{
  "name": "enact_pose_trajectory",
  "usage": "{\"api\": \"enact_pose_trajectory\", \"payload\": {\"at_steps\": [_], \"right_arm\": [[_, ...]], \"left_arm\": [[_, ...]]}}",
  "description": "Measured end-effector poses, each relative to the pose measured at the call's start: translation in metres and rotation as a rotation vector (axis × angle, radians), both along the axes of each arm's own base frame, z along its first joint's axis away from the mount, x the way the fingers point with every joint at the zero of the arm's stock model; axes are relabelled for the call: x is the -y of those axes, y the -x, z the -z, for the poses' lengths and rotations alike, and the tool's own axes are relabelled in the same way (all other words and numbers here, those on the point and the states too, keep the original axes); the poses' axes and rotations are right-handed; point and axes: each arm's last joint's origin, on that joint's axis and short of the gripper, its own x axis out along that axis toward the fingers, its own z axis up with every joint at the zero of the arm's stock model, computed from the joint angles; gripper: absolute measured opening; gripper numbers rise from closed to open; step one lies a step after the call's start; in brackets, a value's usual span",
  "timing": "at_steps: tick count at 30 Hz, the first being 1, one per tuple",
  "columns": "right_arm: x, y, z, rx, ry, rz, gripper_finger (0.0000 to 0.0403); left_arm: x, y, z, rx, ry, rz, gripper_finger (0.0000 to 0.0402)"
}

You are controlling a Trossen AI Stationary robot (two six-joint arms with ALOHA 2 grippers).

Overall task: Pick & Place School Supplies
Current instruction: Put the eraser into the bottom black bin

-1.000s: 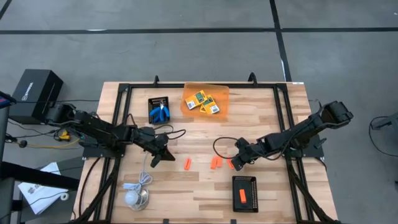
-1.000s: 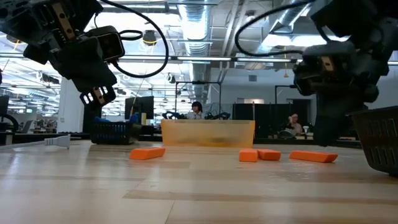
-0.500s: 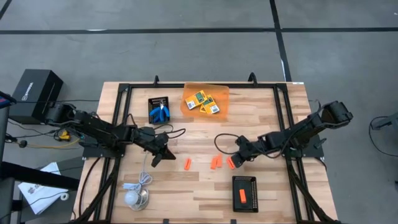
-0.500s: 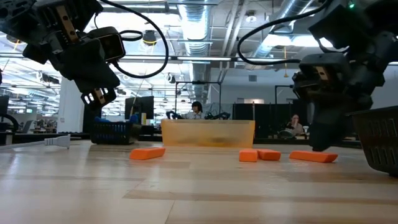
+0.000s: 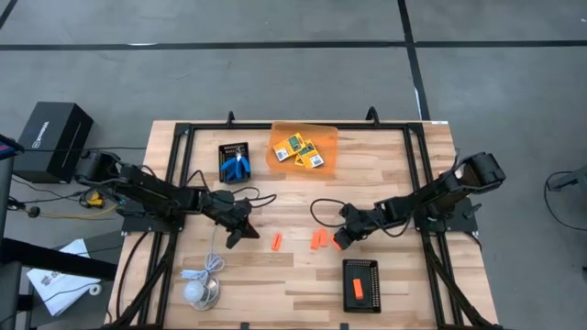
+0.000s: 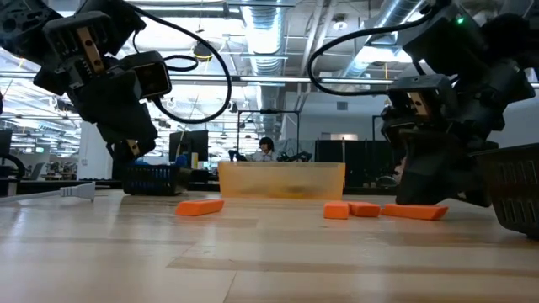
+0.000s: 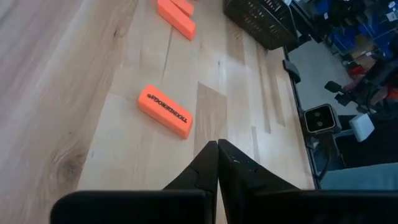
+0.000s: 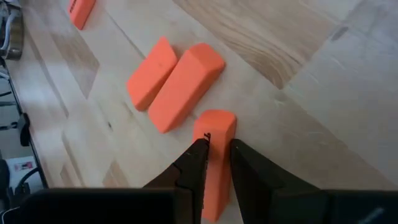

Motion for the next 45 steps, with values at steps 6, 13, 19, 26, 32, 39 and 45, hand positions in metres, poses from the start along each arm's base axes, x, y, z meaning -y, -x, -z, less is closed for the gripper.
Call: {"api": "enact_pose_trajectory", "payload": {"at_steps": [6, 13, 19, 26, 32, 39, 45], "right_arm": [[0.002, 0.0, 0.0, -0.009, -0.003, -0.014, 0.0065], [0.002, 0.0, 0.0, -0.01, -0.005, -0.014, 0.0065], [0.001, 0.0, 0.0, -0.012, -0.029, -0.027, 0.0071], [-0.001, -0.002, 0.007, -0.024, -0.077, -0.092, 0.0014], [0.004, -0.004, 0.003, 0.005, -0.079, -0.079, 0.0003], [0.013, -0.013, -0.019, 0.047, -0.051, -0.098, 0.0002], [0.022, -0.024, -0.054, 0.116, 0.007, -0.116, 0.0002]], "left_arm": [[0.001, -0.001, 0.0, 0.009, 0.01, 0.01, 0.0002], [0.001, -0.002, 0.0, 0.017, 0.014, 0.008, 0.0002], [0.001, -0.002, -0.001, 0.021, 0.018, 0.007, 0.0002], [0.001, -0.002, -0.001, 0.026, 0.019, 0.007, 0.0002], [0.001, -0.002, -0.001, 0.025, 0.026, 0.02, 0.0002], [0.001, -0.003, -0.002, 0.036, 0.028, 0.021, 0.0002], [0.001, -0.003, -0.003, 0.044, 0.024, 0.023, 0.0002]]}}
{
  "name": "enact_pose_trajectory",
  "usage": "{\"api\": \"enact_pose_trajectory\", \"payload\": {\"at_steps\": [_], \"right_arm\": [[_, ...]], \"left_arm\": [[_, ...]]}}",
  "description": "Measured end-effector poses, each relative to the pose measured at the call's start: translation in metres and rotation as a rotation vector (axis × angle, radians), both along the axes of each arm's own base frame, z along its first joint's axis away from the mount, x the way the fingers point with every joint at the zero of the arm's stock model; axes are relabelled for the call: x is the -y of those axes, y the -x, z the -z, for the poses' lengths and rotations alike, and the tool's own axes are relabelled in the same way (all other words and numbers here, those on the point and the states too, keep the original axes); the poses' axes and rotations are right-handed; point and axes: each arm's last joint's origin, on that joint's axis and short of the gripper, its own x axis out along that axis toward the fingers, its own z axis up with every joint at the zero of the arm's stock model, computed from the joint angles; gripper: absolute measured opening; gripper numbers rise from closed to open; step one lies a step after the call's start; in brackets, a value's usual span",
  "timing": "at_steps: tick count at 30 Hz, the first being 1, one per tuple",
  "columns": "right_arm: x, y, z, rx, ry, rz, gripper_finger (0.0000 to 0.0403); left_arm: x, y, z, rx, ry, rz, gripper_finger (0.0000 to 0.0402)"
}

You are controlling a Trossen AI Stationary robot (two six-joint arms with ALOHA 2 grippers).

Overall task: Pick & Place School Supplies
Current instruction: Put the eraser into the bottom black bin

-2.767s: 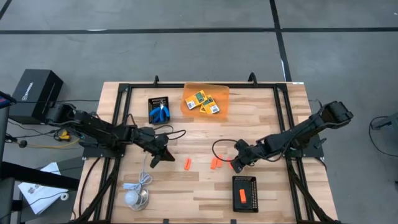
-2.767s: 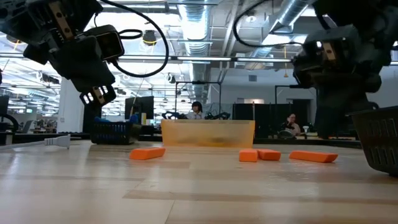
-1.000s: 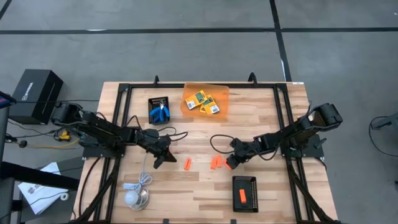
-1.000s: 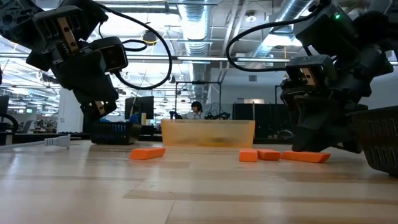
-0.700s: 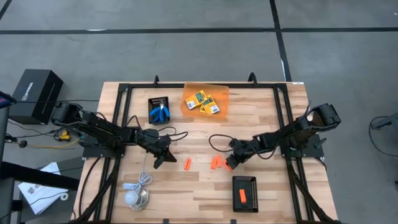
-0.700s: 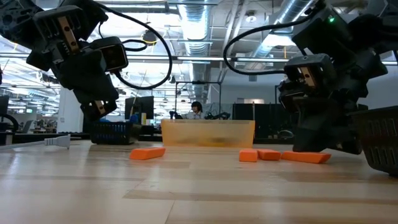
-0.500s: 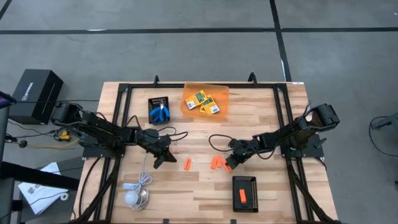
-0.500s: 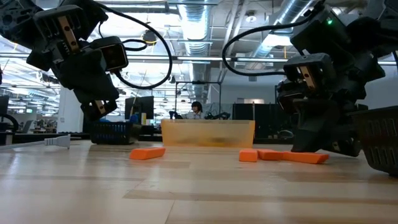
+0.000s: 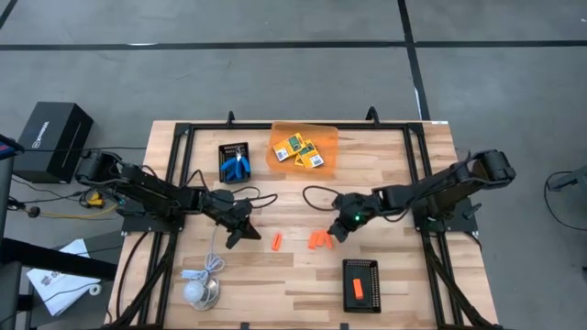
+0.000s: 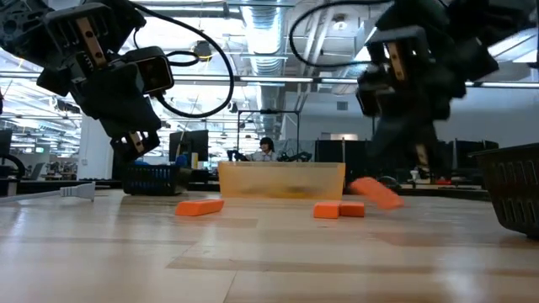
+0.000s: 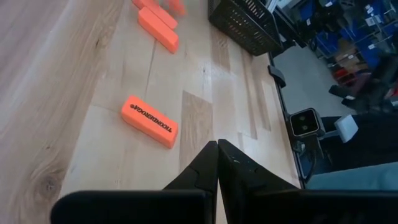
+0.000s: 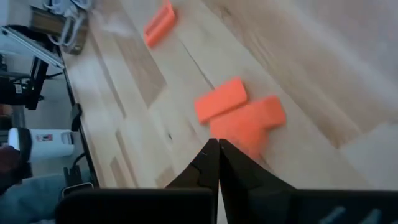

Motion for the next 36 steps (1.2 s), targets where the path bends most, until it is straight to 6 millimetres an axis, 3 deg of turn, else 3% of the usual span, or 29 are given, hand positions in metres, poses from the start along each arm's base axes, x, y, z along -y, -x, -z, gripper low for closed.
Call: {"api": "enact_pose_trajectory", "payload": {"at_steps": [10, 16, 29, 36], "right_arm": [[0.009, 0.0, -0.038, 0.009, 0.049, -0.002, 0.0001], [0.003, -0.002, -0.031, -0.043, -0.046, -0.017, 0.0024], [-0.006, -0.015, 0.004, -0.244, -0.193, 0.155, 0.0201], [-0.009, -0.035, 0.009, -0.347, -0.169, 0.163, 0.0222]], "left_arm": [[0.0, -0.001, -0.002, 0.024, -0.013, -0.006, 0.0002], [-0.001, -0.001, -0.002, 0.032, -0.016, -0.011, 0.0002], [-0.001, -0.002, -0.003, 0.043, -0.013, -0.011, 0.0002], [0.0, -0.002, -0.003, 0.041, -0.004, 0.008, 0.0002]]}}
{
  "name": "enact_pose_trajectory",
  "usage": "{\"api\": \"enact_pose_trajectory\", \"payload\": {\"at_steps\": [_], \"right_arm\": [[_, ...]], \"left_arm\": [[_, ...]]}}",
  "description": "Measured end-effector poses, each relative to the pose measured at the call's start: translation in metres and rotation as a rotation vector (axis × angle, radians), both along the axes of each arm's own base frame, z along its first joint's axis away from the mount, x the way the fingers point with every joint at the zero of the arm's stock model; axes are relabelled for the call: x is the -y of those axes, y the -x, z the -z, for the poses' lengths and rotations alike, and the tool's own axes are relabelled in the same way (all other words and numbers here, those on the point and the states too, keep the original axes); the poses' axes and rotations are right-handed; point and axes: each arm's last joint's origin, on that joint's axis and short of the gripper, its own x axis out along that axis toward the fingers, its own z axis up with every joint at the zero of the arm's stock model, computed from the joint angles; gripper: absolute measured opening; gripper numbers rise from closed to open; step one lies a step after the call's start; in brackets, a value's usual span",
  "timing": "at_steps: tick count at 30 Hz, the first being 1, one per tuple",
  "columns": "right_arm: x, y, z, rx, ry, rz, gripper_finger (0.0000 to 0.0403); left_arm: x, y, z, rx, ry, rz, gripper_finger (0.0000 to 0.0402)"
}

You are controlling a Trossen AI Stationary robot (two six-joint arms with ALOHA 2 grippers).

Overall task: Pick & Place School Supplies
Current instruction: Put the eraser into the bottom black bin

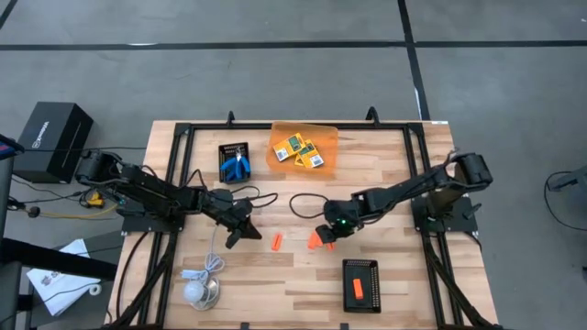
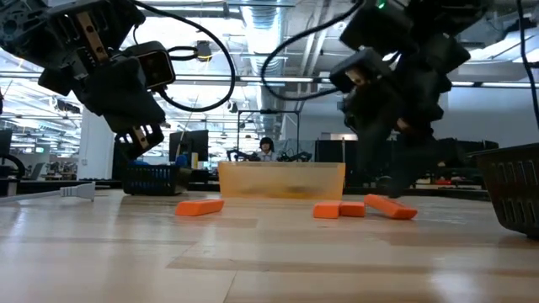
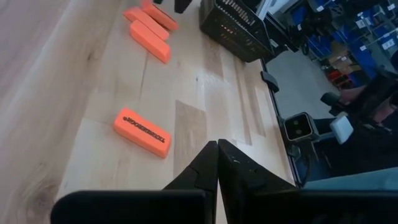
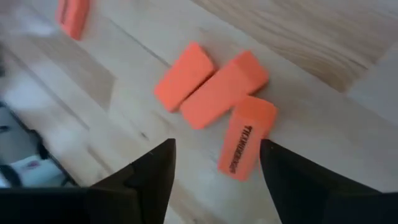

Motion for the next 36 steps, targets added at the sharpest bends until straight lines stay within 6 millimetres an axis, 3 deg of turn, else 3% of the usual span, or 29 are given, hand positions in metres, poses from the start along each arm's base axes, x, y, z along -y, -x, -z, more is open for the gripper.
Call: {"api": "enact_pose_trajectory", "payload": {"at_steps": [11, 17, 36], "right_arm": [[0.002, -0.012, -0.008, -0.196, 0.069, -0.063, 0.0208], [0.007, -0.016, -0.014, -0.182, 0.068, -0.042, 0.0209], [-0.004, -0.016, -0.013, -0.218, 0.036, 0.01, 0.0214]], "left_arm": [[0.001, 0.001, 0.0, -0.003, 0.016, 0.047, 0.0002], [0.001, 0.001, 0.0, 0.005, -0.001, 0.057, 0.0002], [0.003, 0.002, 0.0, 0.005, 0.013, 0.101, 0.0002]]}}
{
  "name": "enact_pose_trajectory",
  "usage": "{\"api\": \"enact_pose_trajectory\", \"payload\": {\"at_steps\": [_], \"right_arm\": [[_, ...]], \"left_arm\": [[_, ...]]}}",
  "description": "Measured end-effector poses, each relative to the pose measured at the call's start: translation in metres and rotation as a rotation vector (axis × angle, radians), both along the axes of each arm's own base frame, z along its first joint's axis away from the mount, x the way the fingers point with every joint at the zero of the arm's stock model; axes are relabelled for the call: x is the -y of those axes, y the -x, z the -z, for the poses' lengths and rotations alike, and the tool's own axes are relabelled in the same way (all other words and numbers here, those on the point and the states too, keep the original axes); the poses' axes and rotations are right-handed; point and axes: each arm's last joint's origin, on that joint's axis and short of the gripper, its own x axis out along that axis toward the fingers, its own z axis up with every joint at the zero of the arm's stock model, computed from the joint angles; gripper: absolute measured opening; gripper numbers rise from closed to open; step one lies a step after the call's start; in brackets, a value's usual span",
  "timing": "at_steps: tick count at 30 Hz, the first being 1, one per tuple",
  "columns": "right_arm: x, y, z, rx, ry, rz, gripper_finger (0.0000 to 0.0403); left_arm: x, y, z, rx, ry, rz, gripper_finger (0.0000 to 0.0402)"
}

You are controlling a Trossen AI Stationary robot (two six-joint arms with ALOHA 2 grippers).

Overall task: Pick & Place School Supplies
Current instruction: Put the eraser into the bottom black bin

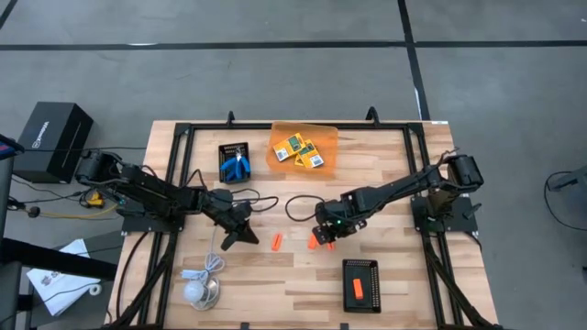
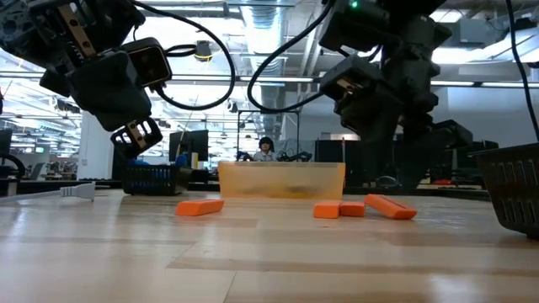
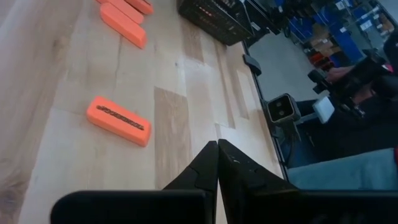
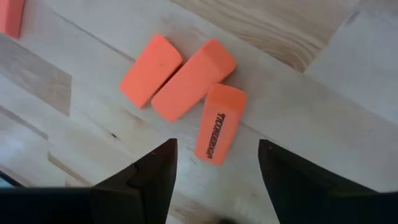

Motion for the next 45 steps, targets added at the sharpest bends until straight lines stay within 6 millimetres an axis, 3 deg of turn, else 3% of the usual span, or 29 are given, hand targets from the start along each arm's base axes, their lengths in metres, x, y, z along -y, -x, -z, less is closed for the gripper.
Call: {"api": "enact_pose_trajectory", "payload": {"at_steps": [7, 19, 29, 34, 39, 45], "right_arm": [[0.0, 0.0, 0.0, -0.001, 0.004, 0.007, 0.0214], [-0.001, -0.009, 0.021, -0.021, 0.001, 0.011, 0.0214], [0.002, -0.012, 0.029, -0.051, -0.006, 0.035, 0.0204], [0.004, -0.011, 0.033, -0.077, -0.008, 0.043, 0.0149], [0.01, -0.011, 0.033, -0.074, 0.003, 0.007, 0.0024], [0.014, -0.011, 0.031, -0.058, 0.011, -0.006, 0.0005]], "left_arm": [[0.0, 0.0, 0.001, -0.008, -0.001, 0.006, 0.0002], [0.0, 0.002, 0.003, -0.033, -0.007, 0.024, 0.0002], [-0.001, 0.014, 0.017, -0.087, -0.013, 0.028, 0.0002], [-0.002, 0.019, 0.022, -0.108, -0.011, 0.025, 0.0002], [-0.002, 0.019, 0.022, -0.105, -0.008, 0.024, 0.0002], [-0.001, 0.019, 0.022, -0.112, 0.01, 0.021, 0.0002]]}}
